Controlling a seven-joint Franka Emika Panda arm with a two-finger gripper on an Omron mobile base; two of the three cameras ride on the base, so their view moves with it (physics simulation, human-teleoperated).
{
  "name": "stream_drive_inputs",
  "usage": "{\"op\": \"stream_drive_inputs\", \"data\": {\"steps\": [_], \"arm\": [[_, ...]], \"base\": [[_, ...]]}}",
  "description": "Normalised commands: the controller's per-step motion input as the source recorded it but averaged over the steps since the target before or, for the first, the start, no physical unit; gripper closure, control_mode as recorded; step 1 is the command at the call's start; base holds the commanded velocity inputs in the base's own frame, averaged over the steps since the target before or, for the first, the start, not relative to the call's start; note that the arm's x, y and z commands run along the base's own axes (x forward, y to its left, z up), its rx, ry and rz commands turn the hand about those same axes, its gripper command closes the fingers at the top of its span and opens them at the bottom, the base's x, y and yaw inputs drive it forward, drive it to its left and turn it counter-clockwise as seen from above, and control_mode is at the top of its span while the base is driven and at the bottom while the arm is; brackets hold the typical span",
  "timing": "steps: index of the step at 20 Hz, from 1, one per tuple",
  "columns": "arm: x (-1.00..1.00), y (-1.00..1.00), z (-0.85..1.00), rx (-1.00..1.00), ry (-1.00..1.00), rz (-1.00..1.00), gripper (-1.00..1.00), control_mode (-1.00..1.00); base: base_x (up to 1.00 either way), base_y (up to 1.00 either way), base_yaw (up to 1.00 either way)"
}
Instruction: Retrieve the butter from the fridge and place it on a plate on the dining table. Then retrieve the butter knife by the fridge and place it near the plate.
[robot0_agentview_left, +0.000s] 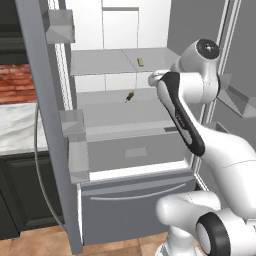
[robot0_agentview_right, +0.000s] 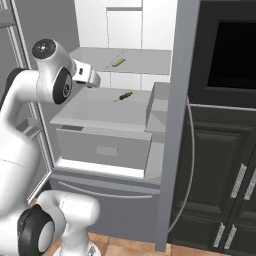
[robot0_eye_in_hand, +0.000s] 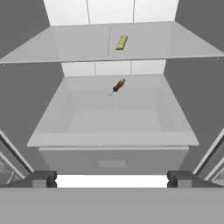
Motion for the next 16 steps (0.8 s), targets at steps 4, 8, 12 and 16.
{"op": "stream_drive_inputs", "data": {"steps": [4,8,12,16], "arm": [[0.18,0.00,0.00,0.00,0.00,0.00,-1.00,-1.00],[0.04,0.00,0.00,0.00,0.00,0.00,-1.00,1.00],[0.00,0.00,0.00,0.00,0.00,0.00,-1.00,1.00],[0.00,0.00,0.00,0.00,0.00,0.00,-1.00,1.00]], "base": [[0.00,0.00,0.00],[0.13,0.00,0.00],[0.94,0.00,-0.05],[0.60,-0.03,-0.03]]}}
